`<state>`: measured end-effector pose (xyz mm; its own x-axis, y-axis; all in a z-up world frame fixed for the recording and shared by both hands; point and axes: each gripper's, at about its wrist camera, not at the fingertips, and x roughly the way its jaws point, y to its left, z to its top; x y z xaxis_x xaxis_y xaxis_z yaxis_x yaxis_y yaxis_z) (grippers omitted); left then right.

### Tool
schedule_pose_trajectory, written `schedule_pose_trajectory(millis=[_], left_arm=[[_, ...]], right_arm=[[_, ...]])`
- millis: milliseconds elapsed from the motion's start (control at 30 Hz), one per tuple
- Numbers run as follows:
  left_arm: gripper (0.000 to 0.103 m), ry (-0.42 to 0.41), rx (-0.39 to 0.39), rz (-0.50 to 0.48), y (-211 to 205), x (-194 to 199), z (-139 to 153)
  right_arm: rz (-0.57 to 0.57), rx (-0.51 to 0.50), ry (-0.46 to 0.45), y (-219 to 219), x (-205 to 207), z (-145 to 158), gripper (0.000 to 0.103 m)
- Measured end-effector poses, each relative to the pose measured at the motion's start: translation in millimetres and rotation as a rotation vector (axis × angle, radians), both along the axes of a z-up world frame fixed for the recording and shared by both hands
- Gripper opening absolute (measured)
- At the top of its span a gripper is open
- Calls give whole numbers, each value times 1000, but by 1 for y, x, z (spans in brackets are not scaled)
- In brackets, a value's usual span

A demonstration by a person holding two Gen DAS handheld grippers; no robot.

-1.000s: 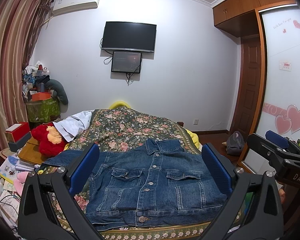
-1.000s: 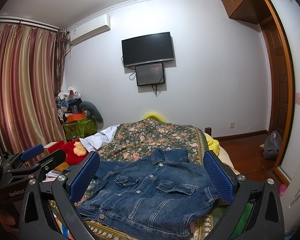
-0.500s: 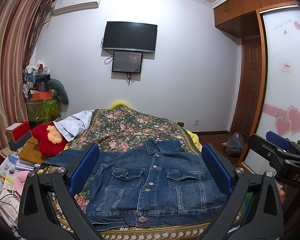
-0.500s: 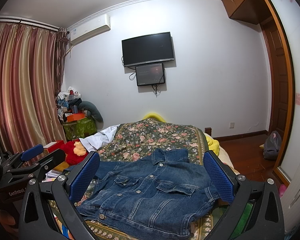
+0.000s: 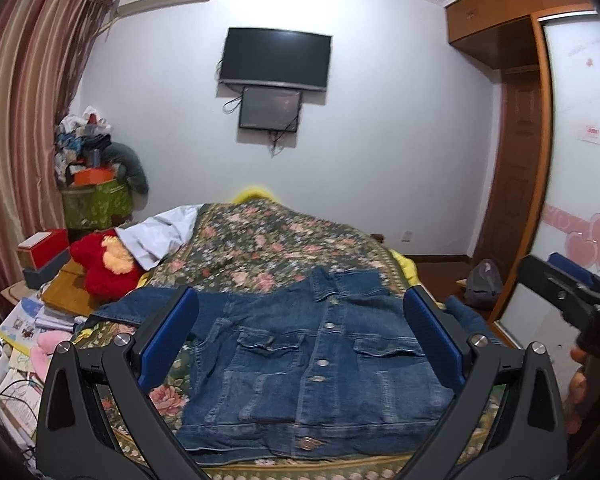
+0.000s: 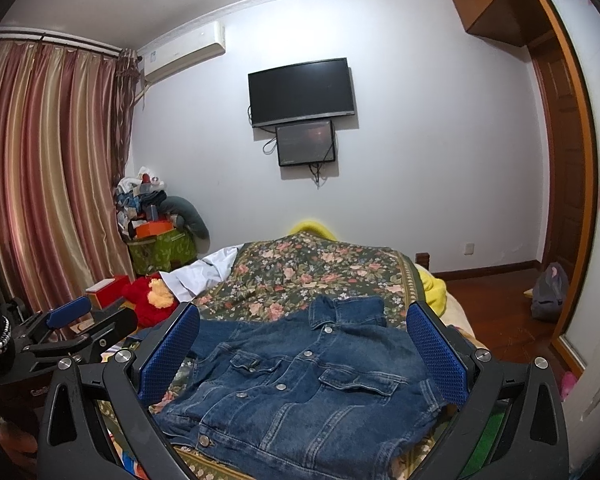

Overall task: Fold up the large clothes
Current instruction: 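Move both grippers down toward the denim jacket's sleeves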

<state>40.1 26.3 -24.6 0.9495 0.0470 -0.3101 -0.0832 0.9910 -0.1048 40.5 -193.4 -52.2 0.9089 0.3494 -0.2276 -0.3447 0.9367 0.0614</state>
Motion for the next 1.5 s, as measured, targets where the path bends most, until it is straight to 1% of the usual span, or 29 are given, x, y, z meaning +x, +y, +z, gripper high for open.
schedule_pose_trajectory(millis=[167,333,433,500,533,667,733,800,933,967,1033,1100,1133,1200,1267,1367,1400,1433,1467,1500], left_arm=[[103,67,-16,35,34,37,-16],[103,161,-59,70,87,77,-40],[103,240,-88,130,128,104,-61],[103,287,-115,157,152,119,-74],[103,321,-135,172,171,129,-83],[103,435,-176,259,228,157,-117],[103,476,-197,293,254,166,-135],[103,522,-239,326,280,173,-154],[103,599,-347,364,317,185,-185],[103,610,-382,363,325,187,-191],[97,621,-454,352,336,192,-201],[92,641,-524,330,345,197,-209],[92,645,-553,319,348,201,-213],[92,641,-585,332,355,206,-217],[92,630,-618,332,360,211,-219],[91,591,-676,327,372,218,-222],[83,584,-687,339,376,220,-224],[70,586,-688,359,379,222,-226],[63,599,-679,390,383,225,-228],[51,604,-669,418,386,227,-229]], right_arm=[[2,-20,30,22,36,-7,103],[-17,-62,106,51,90,-23,103],[-26,-118,167,70,127,-34,103],[-22,-156,203,84,152,-43,103],[-19,-182,224,92,164,-48,103],[36,-265,318,123,208,-67,103],[64,-302,366,140,229,-78,103],[94,-339,413,156,247,-90,103],[148,-417,518,184,279,-117,103],[152,-435,547,189,286,-124,103],[171,-461,616,198,300,-141,103],[196,-480,702,206,316,-161,103],[208,-480,736,208,321,-170,103],[218,-479,802,213,330,-190,103],[231,-484,846,216,335,-205,103],[265,-497,911,221,339,-226,103],[269,-507,924,222,339,-232,103],[267,-524,916,224,338,-236,103],[265,-544,905,227,336,-238,103],[265,-560,896,229,334,-239,103]])
